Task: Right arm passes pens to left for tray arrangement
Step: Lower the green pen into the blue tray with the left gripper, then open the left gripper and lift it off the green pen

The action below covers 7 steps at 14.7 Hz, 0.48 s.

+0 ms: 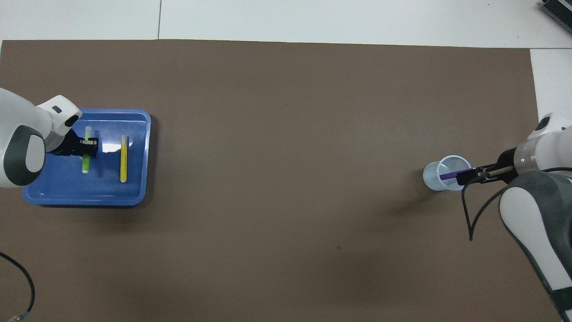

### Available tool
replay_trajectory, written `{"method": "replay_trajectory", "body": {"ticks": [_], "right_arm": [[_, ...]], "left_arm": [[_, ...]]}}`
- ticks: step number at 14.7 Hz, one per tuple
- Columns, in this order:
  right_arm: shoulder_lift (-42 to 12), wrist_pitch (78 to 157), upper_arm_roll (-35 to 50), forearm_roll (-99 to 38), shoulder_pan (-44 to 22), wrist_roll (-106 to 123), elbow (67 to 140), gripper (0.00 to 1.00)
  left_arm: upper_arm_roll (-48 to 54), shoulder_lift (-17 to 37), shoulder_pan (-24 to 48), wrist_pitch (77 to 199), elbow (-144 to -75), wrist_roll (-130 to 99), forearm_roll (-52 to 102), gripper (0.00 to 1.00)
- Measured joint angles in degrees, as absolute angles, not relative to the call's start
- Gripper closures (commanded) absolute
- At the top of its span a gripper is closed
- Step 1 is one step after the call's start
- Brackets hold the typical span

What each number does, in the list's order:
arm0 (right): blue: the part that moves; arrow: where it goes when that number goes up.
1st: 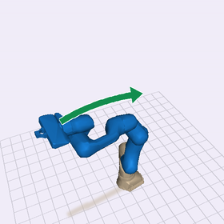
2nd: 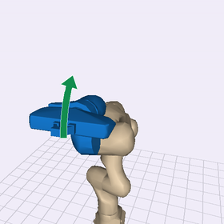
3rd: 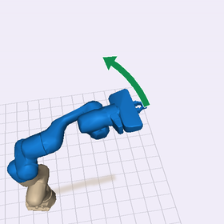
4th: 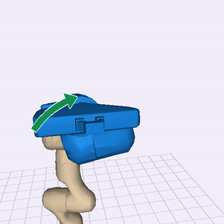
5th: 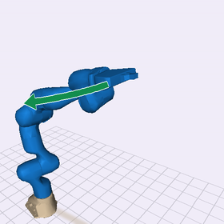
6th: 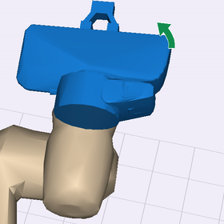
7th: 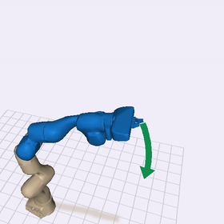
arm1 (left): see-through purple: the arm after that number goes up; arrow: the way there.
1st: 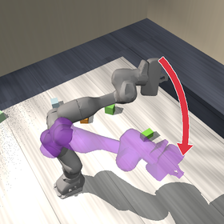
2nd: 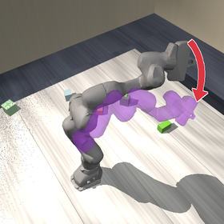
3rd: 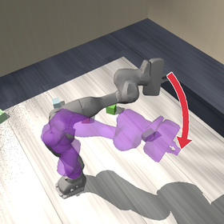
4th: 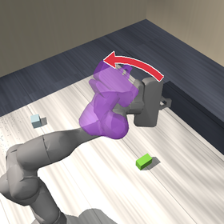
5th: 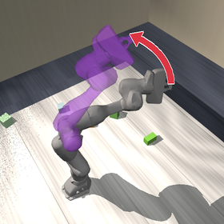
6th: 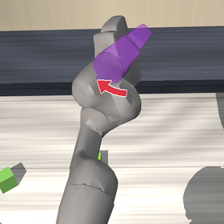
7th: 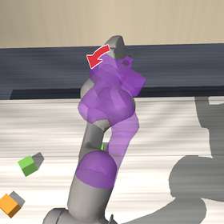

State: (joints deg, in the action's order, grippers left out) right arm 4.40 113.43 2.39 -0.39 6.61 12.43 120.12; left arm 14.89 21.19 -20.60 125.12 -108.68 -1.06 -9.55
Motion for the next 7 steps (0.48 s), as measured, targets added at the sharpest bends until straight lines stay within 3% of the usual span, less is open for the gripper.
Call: {"method": "replay_trajectory", "body": {"ticks": [3, 7], "right_arm": [[3.8, 115.22, 2.4, 0.38, 6.94, 11.58, 120.33, 0.0], [1.85, 117.65, 2.37, 0.59, 7.92, 11.56, 120.49, 0.0]], "left_arm": [[14.86, 21.2, -20.64, 125.13, -109.34, -1.01, -9.55, 0.52], [14.84, 21.19, -20.68, 125.02, -109.48, -0.99, -9.55, 0.47]]}}
